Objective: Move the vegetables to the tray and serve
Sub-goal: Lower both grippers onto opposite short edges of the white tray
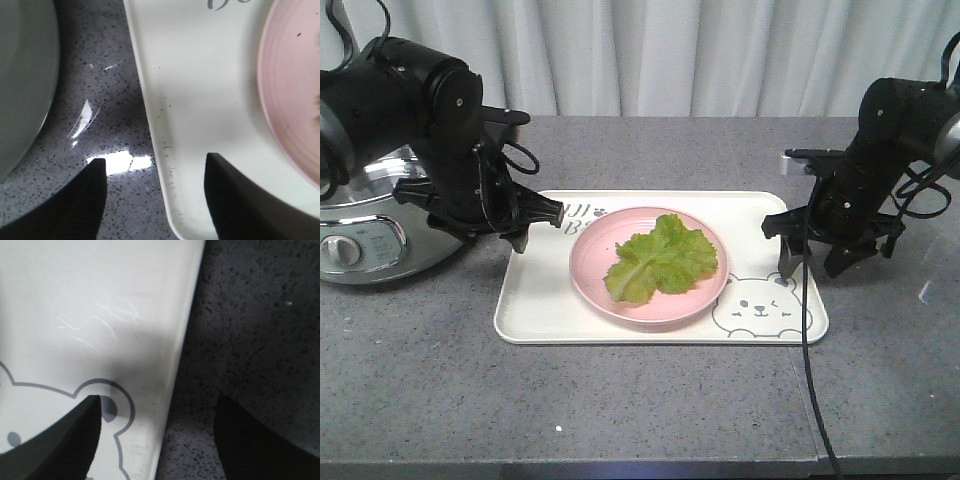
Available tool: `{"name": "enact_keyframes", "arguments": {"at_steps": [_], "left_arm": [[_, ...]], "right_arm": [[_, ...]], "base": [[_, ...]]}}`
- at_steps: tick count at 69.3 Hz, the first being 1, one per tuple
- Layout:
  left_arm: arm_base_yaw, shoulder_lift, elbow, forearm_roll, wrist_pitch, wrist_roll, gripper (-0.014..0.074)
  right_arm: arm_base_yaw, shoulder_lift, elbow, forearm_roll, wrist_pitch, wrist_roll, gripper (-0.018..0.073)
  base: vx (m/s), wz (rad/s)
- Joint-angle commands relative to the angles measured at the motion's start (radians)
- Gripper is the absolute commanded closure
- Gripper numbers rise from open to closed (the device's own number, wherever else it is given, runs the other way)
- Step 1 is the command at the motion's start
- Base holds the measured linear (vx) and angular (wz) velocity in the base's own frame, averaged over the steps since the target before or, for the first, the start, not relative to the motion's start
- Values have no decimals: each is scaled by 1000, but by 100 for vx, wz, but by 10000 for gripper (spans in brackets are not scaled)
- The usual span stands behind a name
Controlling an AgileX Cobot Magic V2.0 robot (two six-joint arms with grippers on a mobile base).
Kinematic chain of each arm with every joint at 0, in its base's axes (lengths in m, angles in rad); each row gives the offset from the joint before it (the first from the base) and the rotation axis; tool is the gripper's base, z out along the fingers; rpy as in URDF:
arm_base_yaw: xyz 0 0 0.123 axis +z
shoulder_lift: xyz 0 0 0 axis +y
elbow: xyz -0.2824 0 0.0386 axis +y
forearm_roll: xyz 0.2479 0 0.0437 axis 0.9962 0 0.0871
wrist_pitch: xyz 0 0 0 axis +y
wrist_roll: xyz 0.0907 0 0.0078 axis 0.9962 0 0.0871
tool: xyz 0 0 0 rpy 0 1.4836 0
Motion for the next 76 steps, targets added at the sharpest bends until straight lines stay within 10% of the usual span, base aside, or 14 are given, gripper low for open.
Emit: {"name": "enact_keyframes", "arguments": {"at_steps": [1, 76], "left_arm": [[1, -40, -27, 2, -24, 3, 189], [1, 89, -26, -54, -8, 24, 189]], "right_arm": [[-4, -55, -23, 1, 50, -6, 97], [-4, -55, -23, -1, 50, -7, 97]], "base": [[0, 0], [0, 0]]}}
